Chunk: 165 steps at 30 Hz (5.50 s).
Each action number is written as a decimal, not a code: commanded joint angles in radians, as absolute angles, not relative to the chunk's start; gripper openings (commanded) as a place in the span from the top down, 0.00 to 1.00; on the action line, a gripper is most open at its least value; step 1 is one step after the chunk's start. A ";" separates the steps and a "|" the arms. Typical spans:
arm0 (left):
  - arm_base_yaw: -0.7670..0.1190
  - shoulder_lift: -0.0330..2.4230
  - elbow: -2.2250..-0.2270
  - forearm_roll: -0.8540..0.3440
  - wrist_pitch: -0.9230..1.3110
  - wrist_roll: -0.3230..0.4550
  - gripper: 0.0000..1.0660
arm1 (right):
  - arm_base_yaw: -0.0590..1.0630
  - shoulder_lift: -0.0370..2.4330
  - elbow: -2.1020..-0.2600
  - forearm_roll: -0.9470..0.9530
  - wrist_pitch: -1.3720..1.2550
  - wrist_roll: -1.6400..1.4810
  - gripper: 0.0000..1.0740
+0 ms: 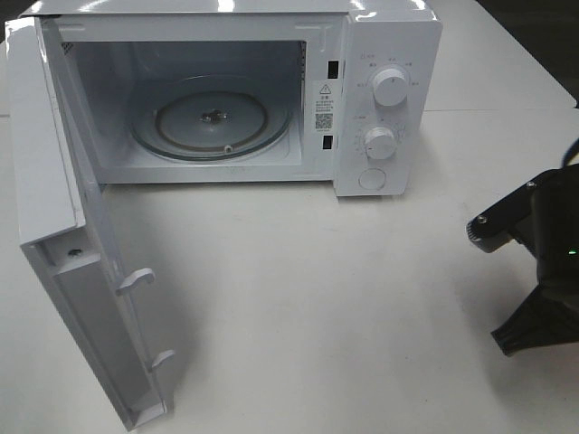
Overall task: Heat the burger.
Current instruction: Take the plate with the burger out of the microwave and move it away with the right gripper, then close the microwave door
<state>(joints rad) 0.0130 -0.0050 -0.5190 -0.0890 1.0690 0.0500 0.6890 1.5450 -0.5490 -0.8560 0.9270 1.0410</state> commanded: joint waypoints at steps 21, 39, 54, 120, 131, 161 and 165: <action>0.015 -0.021 -0.516 -0.090 1.069 0.046 0.08 | 0.687 1.869 -0.644 -0.924 0.828 1.187 0.71; 0.015 -0.021 -0.516 -0.090 1.069 0.046 0.08 | 0.689 1.445 -0.720 -0.454 0.787 0.544 0.40; 0.015 -0.021 -0.516 -0.090 1.069 0.046 0.08 | 0.689 0.982 -0.720 -0.243 1.047 0.252 0.28; 0.015 -0.021 -0.516 -0.091 1.069 0.046 0.08 | 0.128 -0.030 -0.501 -0.008 0.996 0.027 0.30; 0.015 -0.021 -0.516 -0.091 1.069 0.046 0.08 | 0.128 -0.030 -0.501 -0.008 0.996 0.027 0.30; 0.015 -0.021 -0.516 -0.096 1.069 0.045 0.08 | 0.128 -0.030 -0.501 -0.008 0.996 0.027 0.30; 0.015 -0.021 -0.516 -0.096 1.068 0.045 0.08 | 0.128 -0.030 -0.501 -0.008 0.996 0.027 0.30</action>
